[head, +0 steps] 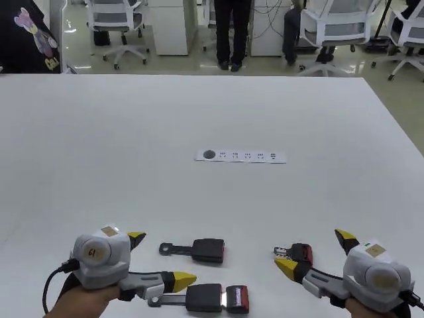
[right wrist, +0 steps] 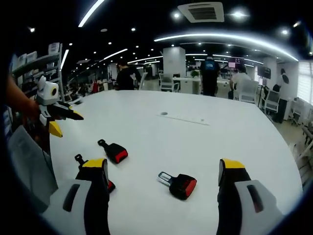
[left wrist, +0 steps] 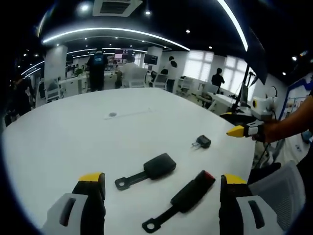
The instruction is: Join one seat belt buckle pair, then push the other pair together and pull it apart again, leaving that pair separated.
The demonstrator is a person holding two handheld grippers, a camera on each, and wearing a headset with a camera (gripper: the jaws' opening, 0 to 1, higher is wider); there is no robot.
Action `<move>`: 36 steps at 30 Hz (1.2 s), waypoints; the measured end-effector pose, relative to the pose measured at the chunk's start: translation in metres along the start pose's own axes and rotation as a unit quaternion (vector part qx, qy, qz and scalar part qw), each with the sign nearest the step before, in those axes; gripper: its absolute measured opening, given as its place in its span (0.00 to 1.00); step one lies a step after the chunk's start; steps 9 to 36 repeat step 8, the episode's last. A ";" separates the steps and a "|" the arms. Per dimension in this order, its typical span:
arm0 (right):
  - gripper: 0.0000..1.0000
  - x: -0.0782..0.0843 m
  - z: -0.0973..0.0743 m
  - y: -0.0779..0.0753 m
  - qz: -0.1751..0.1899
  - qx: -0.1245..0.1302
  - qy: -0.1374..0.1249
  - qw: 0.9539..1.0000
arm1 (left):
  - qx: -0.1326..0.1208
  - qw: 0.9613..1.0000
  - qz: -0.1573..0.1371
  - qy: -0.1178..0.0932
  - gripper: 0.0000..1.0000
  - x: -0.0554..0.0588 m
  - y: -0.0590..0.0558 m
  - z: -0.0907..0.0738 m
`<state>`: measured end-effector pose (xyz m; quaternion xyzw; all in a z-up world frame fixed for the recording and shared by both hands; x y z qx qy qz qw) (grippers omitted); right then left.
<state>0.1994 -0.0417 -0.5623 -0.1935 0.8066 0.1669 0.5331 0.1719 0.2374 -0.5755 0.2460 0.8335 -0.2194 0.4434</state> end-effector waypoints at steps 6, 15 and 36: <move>0.95 0.001 -0.018 0.013 -0.011 0.003 -0.010 1.000 | 0.003 1.000 0.000 -0.008 1.00 0.007 -0.006 -0.019; 0.95 0.002 -0.023 0.017 -0.014 0.003 -0.012 1.000 | 0.002 1.000 -0.006 -0.015 1.00 0.007 -0.007 -0.023; 0.95 0.002 -0.023 0.017 -0.014 0.003 -0.012 1.000 | 0.002 1.000 -0.006 -0.015 1.00 0.007 -0.007 -0.023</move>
Point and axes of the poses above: the centre of the closed fingertips' face, and the gripper's own axes: z roughly forward along the fingers, y roughly to its left, x roughly out of its underside, the point moved 1 cm from there along -z, roughly backward along the fingers, and after that the axes turned 2 degrees about z, right-handed, at the moved point
